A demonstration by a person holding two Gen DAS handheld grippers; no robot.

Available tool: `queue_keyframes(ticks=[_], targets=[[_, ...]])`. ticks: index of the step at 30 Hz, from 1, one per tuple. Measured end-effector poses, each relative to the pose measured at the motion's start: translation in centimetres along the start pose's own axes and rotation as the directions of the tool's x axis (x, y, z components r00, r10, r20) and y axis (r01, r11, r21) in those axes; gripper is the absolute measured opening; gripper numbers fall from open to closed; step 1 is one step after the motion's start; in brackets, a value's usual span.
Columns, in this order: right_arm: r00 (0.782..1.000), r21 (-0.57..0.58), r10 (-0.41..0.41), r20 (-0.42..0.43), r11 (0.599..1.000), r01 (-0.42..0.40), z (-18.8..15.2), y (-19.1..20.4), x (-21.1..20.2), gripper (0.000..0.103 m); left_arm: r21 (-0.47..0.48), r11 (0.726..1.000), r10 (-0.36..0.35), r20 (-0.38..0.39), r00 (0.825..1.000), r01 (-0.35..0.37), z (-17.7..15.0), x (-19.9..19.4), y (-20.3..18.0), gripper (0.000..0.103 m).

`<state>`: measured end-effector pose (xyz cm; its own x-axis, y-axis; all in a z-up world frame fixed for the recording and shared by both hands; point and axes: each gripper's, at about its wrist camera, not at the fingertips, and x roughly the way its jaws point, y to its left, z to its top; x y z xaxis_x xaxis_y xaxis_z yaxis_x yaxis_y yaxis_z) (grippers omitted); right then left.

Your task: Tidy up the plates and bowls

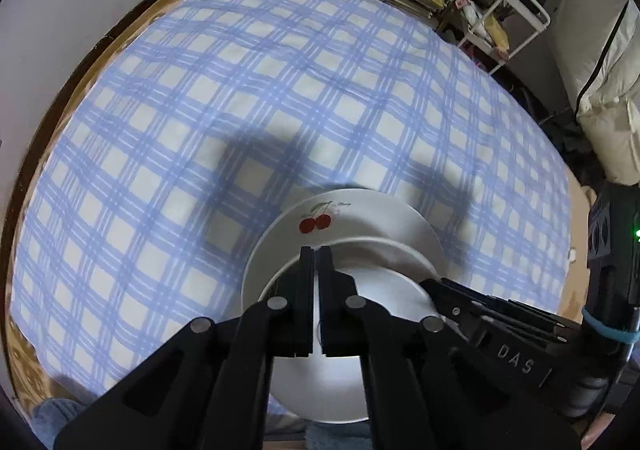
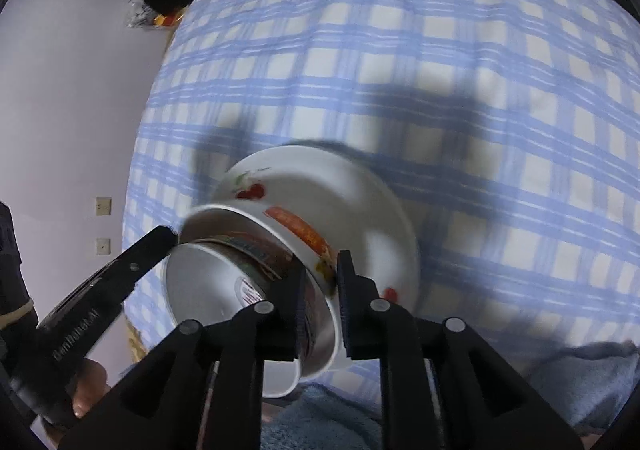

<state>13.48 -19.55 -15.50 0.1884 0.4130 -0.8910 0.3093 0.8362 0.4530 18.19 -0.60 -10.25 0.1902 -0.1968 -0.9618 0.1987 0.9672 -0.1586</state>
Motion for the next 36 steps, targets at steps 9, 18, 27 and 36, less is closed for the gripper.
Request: queue_keyframes(ticks=[9, 18, 27, 36], targets=[[0.988, -0.101, 0.039, 0.152, 0.995, -0.024, 0.0, 1.0, -4.3, 0.015, -0.015, 0.999, 0.049, 0.083, 0.995, -0.048, -0.8, -2.1, 1.6, 0.009], [0.923, -0.248, 0.029, 0.385, 0.966, 0.073, -5.0, 1.7, -9.8, 0.064, 0.058, 0.96, 0.245, 0.295, 0.924, -0.273, -6.2, -7.5, 1.3, 0.019], [0.827, -0.282, 0.031, 0.562, 0.947, 0.156, -10.0, 0.9, -13.1, 0.091, 0.065, 0.923, 0.296, 0.508, 0.809, -0.378, -11.9, -11.5, 0.3, 0.068], [0.713, -0.284, 0.061, 0.698, 0.939, 0.197, -13.8, 0.2, -14.9, 0.103, 0.01, 0.935, 0.263, 0.648, 0.715, -0.354, -15.8, -13.8, 0.1, 0.092]])
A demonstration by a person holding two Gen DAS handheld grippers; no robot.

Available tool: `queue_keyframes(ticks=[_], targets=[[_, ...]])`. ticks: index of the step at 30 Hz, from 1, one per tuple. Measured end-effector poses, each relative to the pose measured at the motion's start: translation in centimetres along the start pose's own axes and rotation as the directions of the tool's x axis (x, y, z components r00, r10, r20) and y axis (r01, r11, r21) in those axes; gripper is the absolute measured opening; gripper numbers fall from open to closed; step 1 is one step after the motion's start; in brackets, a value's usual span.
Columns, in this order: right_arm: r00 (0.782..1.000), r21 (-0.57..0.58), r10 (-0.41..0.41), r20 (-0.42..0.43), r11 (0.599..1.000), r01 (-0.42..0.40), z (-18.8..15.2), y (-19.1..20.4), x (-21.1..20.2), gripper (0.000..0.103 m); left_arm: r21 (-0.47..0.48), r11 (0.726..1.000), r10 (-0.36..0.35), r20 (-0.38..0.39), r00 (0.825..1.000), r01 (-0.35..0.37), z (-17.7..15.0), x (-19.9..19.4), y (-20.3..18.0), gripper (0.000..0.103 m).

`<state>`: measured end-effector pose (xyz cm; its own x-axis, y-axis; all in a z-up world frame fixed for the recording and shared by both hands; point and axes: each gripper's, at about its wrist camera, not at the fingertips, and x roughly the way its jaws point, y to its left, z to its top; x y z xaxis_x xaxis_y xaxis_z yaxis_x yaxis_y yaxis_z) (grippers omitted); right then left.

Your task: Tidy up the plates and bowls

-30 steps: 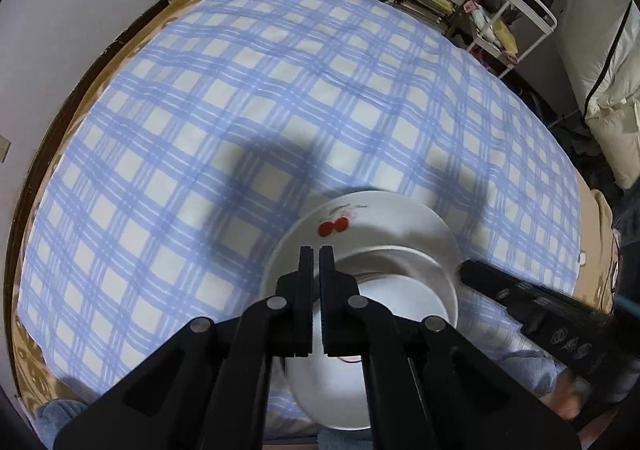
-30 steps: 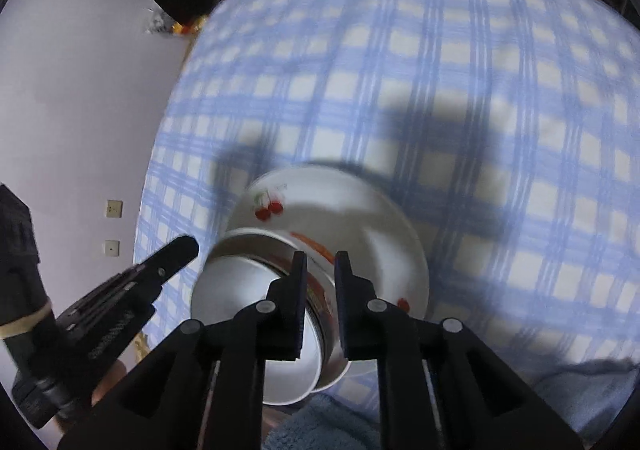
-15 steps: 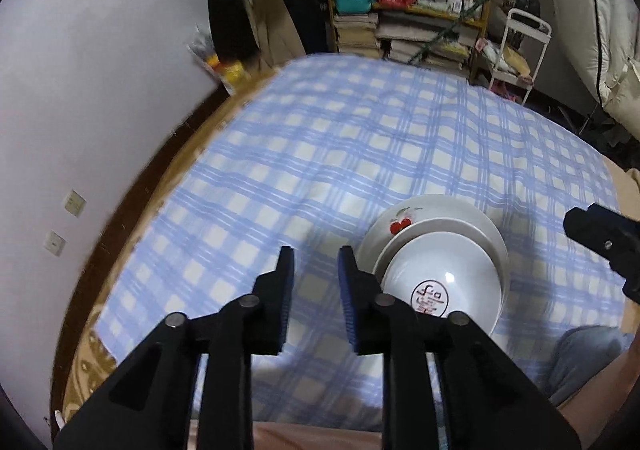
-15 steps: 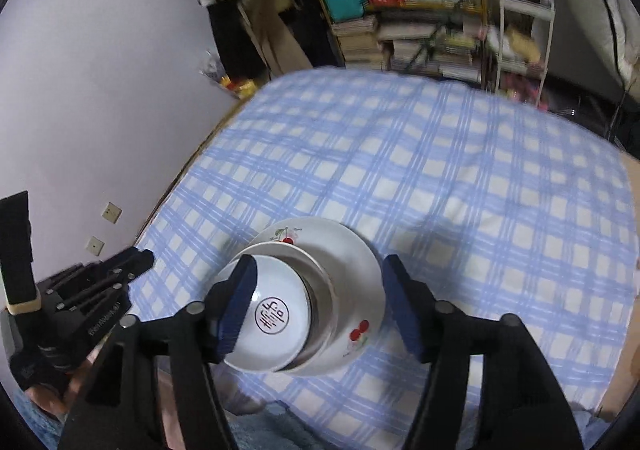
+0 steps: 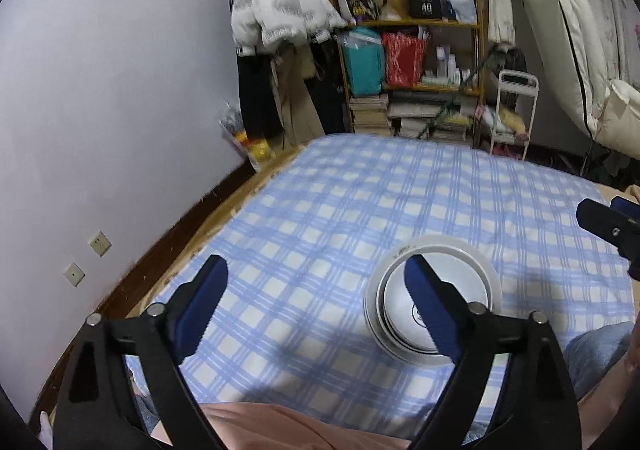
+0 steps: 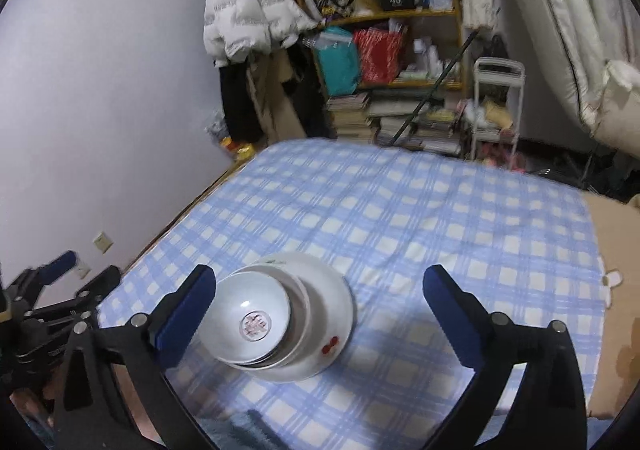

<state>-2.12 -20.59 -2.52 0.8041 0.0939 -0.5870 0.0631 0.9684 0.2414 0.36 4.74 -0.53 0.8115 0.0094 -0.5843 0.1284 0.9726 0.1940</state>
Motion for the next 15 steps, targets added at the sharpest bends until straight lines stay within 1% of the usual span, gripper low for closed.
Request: queue_keyframes(ticks=[3, 6, 8, 12, 15], targets=[[0.998, -0.024, -0.041, 0.058, 0.999, 0.042, -0.8, 0.1, -0.6, 0.103, -0.01, 1.0, 0.012, 0.054, 0.998, -0.011, -0.4, -0.9, -0.1, 0.096], [0.996, -0.013, -0.048, 0.074, 0.999, 0.05, -1.2, -0.2, -0.8, 0.103, 0.007, 1.0, 0.001, 0.085, 0.996, -0.001, -0.6, -1.4, -0.4, 0.099], [0.996, -0.003, -0.051, 0.08, 0.999, 0.051, -1.2, -0.5, -1.0, 0.103, 0.018, 1.0, -0.002, 0.085, 0.996, 0.001, -0.8, -1.3, -0.6, 0.099], [0.99, -0.036, -0.081, 0.114, 0.996, 0.085, -1.4, -0.2, -1.4, 0.103, 0.031, 0.999, 0.013, 0.073, 0.997, -0.015, -0.9, -0.8, -0.9, 0.099], [0.99, -0.03, -0.086, 0.11, 0.996, 0.09, -1.5, -0.3, -1.3, 0.103, 0.033, 0.999, 0.009, 0.077, 0.997, -0.012, -0.9, -0.8, -1.1, 0.099]])
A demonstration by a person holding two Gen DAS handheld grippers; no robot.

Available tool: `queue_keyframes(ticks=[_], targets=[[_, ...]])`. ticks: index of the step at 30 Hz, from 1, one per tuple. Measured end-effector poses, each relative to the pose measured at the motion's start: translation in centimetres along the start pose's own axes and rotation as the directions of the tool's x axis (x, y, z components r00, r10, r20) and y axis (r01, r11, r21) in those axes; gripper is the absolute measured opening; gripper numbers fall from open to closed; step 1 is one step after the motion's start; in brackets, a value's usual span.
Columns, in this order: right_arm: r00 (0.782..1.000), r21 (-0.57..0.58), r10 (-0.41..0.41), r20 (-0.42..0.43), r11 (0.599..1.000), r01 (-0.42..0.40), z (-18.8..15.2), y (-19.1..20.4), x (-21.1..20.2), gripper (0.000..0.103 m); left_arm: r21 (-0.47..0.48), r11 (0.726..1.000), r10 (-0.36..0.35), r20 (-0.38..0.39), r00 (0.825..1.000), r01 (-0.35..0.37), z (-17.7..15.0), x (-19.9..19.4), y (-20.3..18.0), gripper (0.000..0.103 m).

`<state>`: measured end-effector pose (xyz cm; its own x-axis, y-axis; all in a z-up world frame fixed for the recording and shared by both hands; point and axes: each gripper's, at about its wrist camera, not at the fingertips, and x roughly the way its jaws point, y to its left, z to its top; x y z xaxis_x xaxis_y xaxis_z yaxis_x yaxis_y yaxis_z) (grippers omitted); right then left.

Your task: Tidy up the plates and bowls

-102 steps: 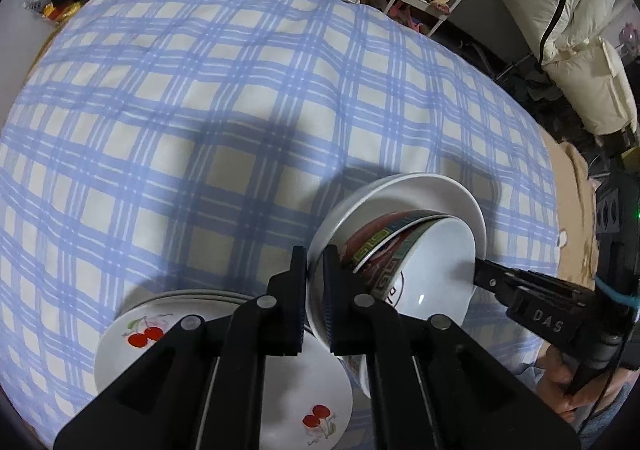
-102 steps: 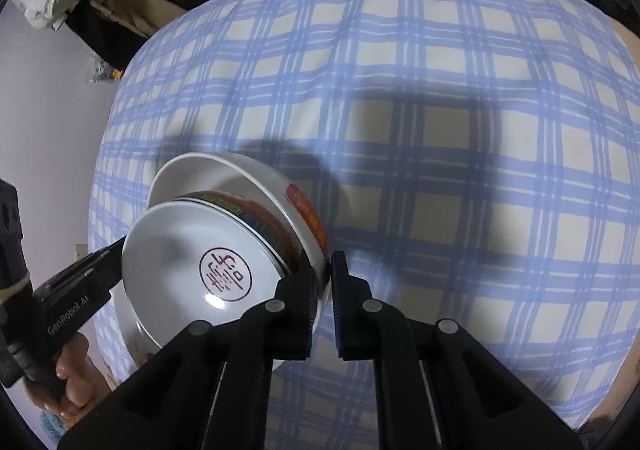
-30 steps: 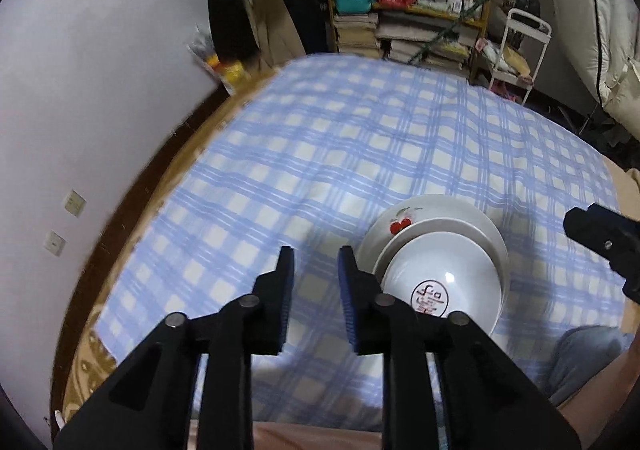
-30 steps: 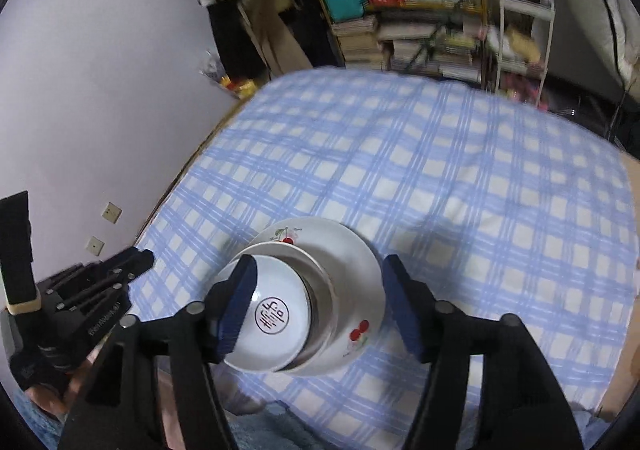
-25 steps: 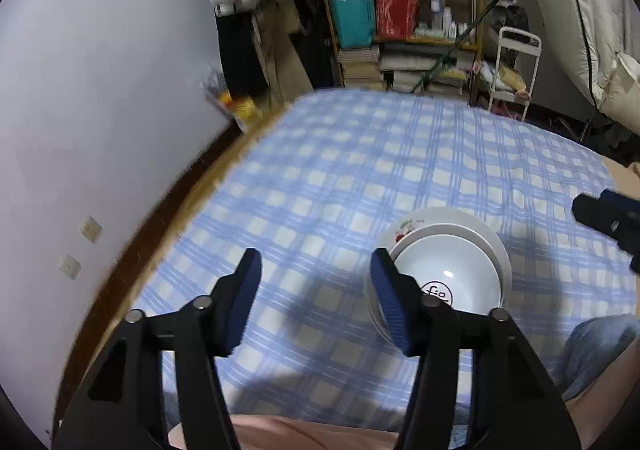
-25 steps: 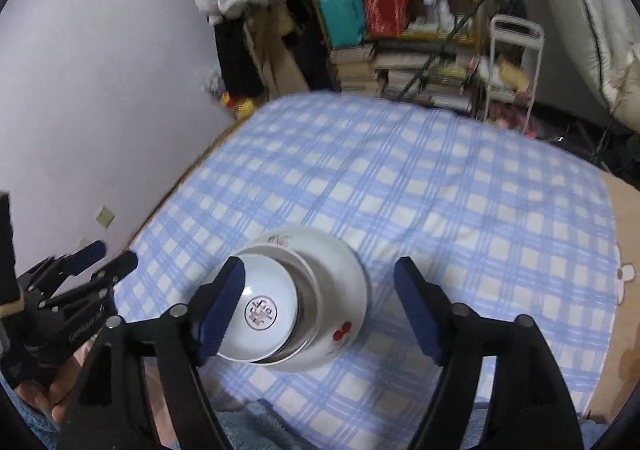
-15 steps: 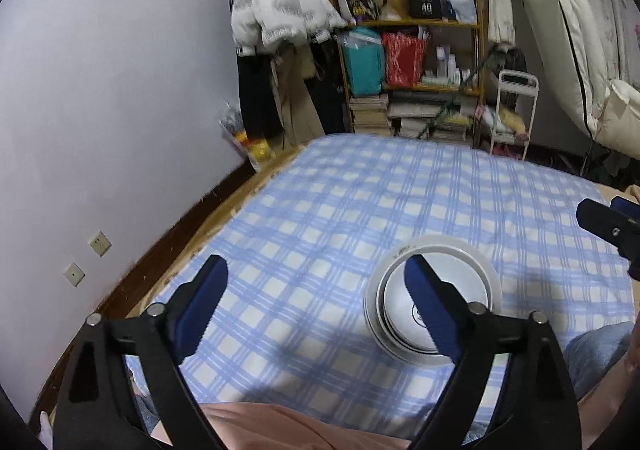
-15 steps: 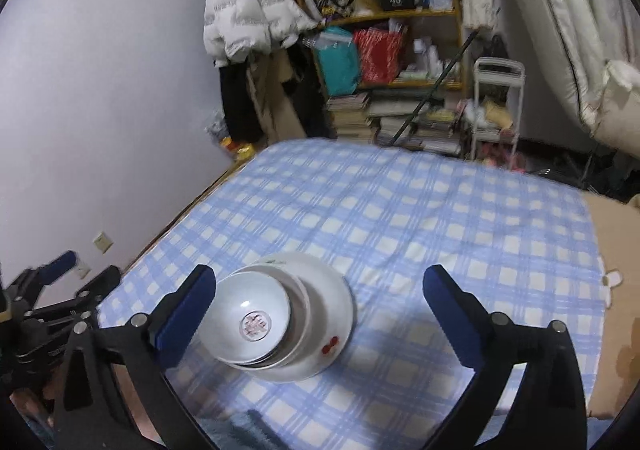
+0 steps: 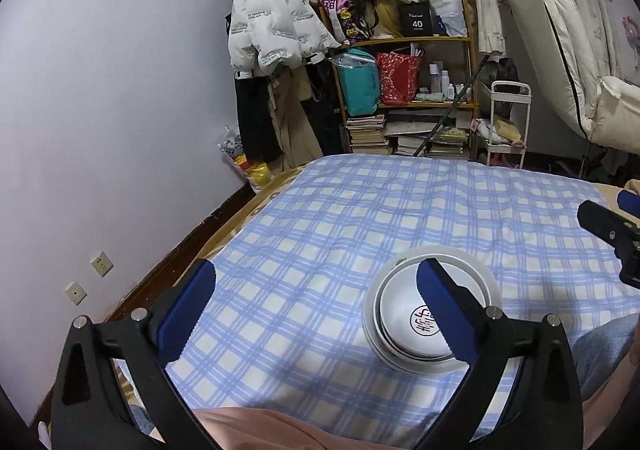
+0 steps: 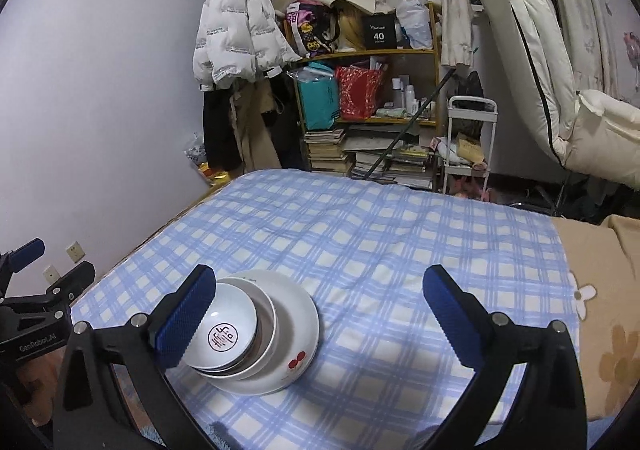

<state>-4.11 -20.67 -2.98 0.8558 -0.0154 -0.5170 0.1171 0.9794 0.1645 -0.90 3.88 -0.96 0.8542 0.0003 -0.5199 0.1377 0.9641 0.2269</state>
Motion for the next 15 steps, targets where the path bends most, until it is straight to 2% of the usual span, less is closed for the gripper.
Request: queue_keyframes(ticks=[15], targets=[[0.999, -0.022, -0.043, 0.014, 0.999, 0.043, -0.25, -0.01, -0.31, 0.103, -0.014, 1.0, 0.001, 0.003, 1.0, -0.001, 0.04, -0.2, 0.3, 0.099]])
